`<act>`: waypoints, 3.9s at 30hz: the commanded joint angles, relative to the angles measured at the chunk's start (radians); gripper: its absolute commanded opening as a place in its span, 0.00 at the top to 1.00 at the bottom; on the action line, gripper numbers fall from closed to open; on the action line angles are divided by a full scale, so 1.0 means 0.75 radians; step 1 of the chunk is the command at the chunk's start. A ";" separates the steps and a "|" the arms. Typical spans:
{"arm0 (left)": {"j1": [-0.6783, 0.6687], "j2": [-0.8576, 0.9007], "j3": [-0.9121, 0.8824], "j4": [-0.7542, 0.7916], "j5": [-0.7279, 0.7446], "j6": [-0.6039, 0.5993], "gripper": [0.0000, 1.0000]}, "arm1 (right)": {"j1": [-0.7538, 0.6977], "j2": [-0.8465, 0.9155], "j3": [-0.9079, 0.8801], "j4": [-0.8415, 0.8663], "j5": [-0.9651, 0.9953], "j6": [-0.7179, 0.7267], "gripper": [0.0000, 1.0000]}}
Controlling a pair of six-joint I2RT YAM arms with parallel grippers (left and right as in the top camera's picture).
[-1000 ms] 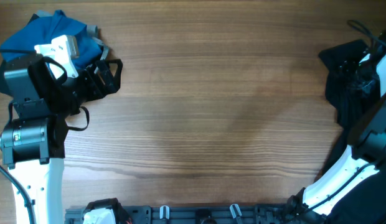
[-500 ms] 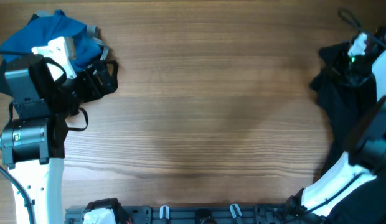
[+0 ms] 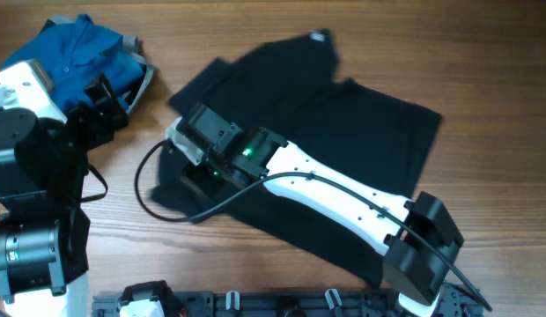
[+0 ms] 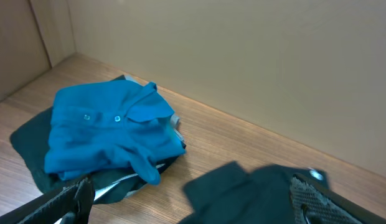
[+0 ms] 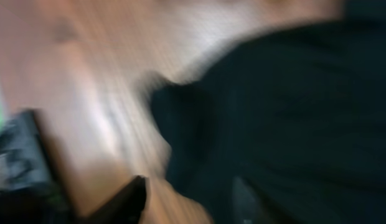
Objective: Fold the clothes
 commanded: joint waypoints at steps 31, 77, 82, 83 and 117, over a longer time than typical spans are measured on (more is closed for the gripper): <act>-0.010 0.289 0.019 -0.049 0.320 0.012 0.00 | -2.017 0.432 0.274 -0.208 -0.127 0.123 0.89; -0.187 1.101 0.019 0.013 0.355 -0.087 0.57 | -1.688 0.076 -0.892 0.155 0.227 0.709 0.96; -0.187 0.958 0.019 0.012 0.355 -0.087 0.42 | -1.960 0.113 -0.758 0.439 0.217 0.628 0.96; -0.187 0.959 0.019 0.012 0.355 -0.088 0.42 | -1.992 0.113 -0.710 0.507 0.148 0.534 0.96; -0.131 1.558 0.019 0.378 0.360 0.072 0.80 | -1.678 -0.211 -1.027 0.163 -0.124 0.447 0.71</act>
